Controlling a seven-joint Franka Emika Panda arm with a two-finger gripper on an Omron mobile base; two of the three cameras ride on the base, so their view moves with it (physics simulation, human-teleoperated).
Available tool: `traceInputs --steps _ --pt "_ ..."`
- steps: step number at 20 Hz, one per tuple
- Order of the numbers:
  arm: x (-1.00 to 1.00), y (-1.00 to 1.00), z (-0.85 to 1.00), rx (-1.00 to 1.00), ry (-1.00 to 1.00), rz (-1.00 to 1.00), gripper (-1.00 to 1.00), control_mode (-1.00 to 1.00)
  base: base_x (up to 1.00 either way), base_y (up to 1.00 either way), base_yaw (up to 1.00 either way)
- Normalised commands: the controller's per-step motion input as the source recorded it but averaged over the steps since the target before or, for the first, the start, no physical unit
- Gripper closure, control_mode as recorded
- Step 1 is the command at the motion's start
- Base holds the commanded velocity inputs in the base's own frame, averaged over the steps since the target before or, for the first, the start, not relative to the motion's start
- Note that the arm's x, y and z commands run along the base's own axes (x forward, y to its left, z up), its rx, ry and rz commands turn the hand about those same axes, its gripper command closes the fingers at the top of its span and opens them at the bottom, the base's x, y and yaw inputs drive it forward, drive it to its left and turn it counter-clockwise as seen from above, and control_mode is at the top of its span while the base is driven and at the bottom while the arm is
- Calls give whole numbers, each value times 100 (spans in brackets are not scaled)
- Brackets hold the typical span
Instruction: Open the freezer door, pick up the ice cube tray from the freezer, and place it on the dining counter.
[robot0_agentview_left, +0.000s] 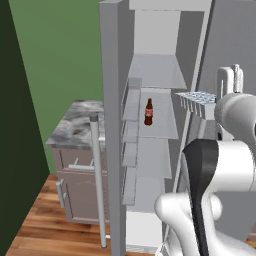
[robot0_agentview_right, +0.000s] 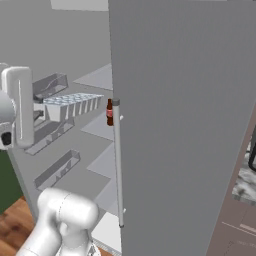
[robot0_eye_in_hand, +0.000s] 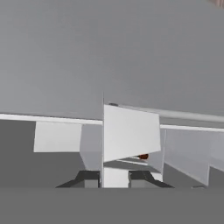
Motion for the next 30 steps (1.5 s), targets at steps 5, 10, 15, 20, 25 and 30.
traceInputs --steps 5,10,15,20,25,30 --pt "-35 0 0 0 4 0 100 100 -9 0 0" --pt "0 0 0 0 0 0 100 100 -90 -36 3" --pt "0 0 0 0 0 0 100 100 -100 -35 39" --pt "0 0 0 0 0 0 100 100 -97 -20 74" --pt "0 0 0 0 0 0 100 100 -55 0 96" --pt "0 0 0 0 0 0 100 100 -51 0 100"
